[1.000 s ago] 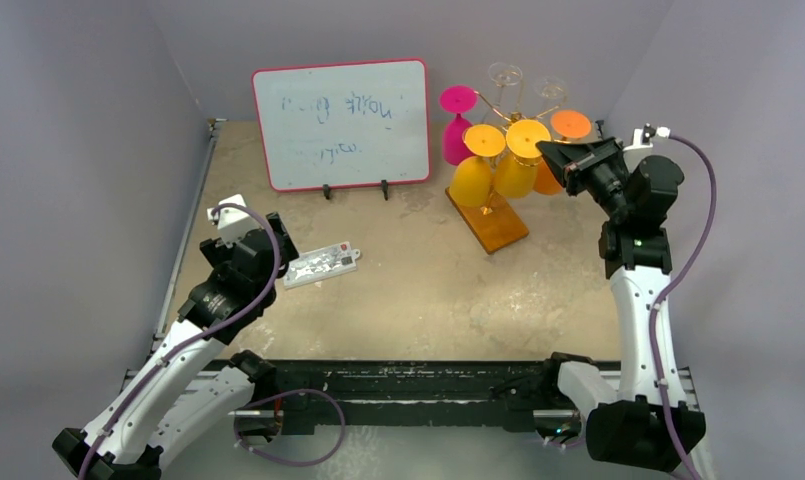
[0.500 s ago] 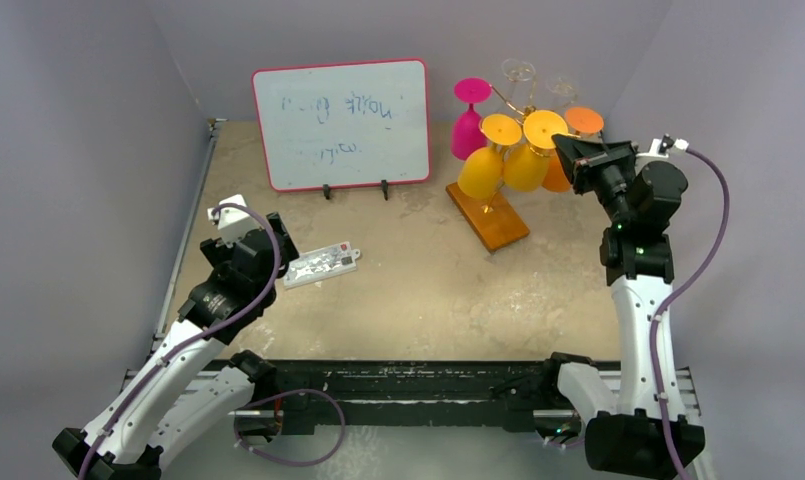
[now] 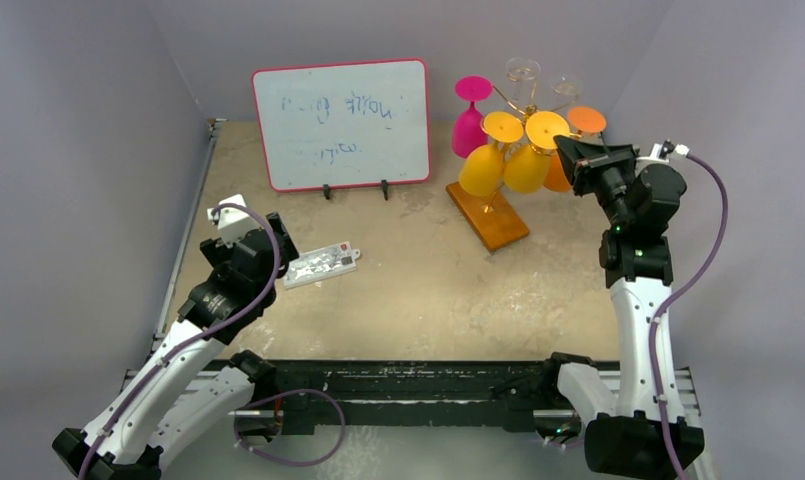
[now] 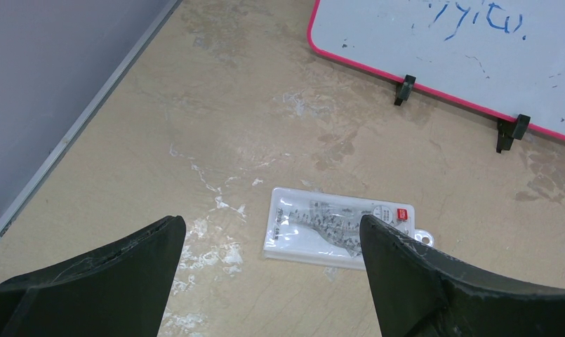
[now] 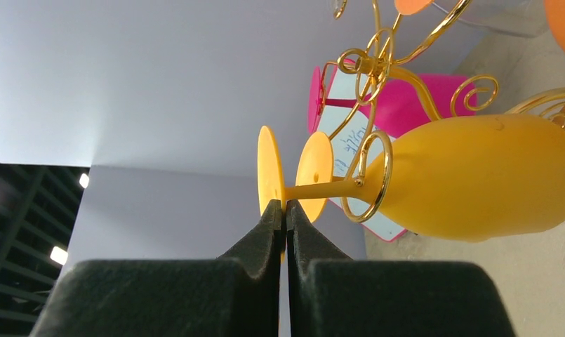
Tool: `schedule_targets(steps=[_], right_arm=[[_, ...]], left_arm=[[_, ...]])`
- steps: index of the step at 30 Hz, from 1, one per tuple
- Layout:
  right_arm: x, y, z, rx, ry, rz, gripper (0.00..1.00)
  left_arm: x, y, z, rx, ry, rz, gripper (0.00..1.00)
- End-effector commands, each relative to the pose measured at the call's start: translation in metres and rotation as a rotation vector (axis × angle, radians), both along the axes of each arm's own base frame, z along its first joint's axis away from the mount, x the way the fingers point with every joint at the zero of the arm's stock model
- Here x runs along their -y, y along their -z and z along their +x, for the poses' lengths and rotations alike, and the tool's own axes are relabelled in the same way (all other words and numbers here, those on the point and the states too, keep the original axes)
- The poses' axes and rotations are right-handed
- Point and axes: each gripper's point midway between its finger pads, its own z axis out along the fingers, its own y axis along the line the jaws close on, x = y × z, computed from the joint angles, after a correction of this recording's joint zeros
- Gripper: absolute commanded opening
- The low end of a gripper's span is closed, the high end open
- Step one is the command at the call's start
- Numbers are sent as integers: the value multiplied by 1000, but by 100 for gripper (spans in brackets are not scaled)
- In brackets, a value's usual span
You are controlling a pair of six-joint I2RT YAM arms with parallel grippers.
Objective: Take the wine glass off the wine glass rack
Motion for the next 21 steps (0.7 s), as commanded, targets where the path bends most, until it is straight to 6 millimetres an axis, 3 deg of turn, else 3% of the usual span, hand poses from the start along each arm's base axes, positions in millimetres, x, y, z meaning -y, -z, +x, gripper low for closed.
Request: schedule_targets(steps=[1, 21], right_arm=[[1, -15, -3, 61, 5, 3, 0], [-2, -1, 0, 35, -6, 22, 0]], left_arm=[[-1, -21, 3, 65, -15, -37, 94], [-1, -20, 3, 64, -18, -36, 95]])
